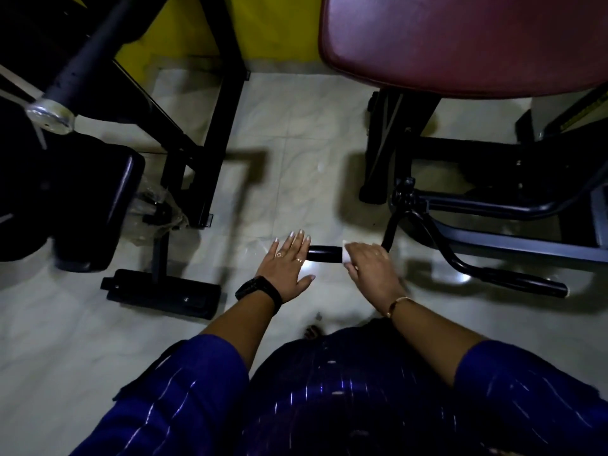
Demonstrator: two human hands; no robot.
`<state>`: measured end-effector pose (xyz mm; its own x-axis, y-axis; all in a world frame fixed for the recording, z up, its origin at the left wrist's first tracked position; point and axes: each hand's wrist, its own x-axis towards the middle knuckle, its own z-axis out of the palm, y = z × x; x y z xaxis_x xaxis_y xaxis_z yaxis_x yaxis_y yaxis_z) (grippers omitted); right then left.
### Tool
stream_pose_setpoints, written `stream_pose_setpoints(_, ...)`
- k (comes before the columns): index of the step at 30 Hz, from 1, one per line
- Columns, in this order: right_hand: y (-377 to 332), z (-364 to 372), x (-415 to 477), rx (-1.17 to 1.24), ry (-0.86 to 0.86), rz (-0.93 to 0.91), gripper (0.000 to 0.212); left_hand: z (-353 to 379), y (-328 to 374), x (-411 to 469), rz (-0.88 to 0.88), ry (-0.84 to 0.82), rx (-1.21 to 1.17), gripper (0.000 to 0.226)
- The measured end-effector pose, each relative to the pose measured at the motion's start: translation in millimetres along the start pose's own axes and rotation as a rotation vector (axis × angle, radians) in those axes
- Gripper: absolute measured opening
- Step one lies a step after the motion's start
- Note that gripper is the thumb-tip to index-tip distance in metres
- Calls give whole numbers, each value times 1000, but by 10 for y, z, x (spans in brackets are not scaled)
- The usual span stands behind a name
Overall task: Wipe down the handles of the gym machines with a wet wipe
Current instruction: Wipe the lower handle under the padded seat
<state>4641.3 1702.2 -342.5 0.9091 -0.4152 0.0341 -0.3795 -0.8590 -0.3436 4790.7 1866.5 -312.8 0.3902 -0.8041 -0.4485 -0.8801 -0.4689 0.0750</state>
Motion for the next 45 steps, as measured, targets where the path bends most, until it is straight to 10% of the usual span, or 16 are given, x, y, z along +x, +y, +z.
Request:
stream_pose_setpoints(10, -322, -7, 277, 88, 73, -285, 31, 38, 17, 2, -49, 41, 41, 88)
stream_pose_setpoints(12, -391, -162, 57, 367, 198, -40, 31, 30, 20, 6, -40, 53, 64, 85)
stream_pose_setpoints(16, -393, -200, -197, 1026, 100, 1007, 23, 41, 0, -15, -20, 47, 119, 79)
stream_pose_setpoints(19, -332, -73, -183, 1447, -36, 1312, 16, 48, 14, -27, -24, 41, 143, 85)
stream_pose_setpoints(25, -437, -153, 102, 1996, 141, 1379, 14, -2, -9, -34, 16, 2, 199, 87)
stream_pose_setpoints(31, -896, 19, 229, 2229, 11, 1265, 93, -62, -86, -41, 92, -26, 251, 90)
stream_pose_setpoints(38, -1092, 35, 238, 2305, -59, 1243, 84, -105, -71, -67, 120, -32, 269, 91)
stream_pose_setpoints(45, -485, -120, 85, 2327, 402, 1356, 72, -94, -49, -91, 76, -35, 307, 95)
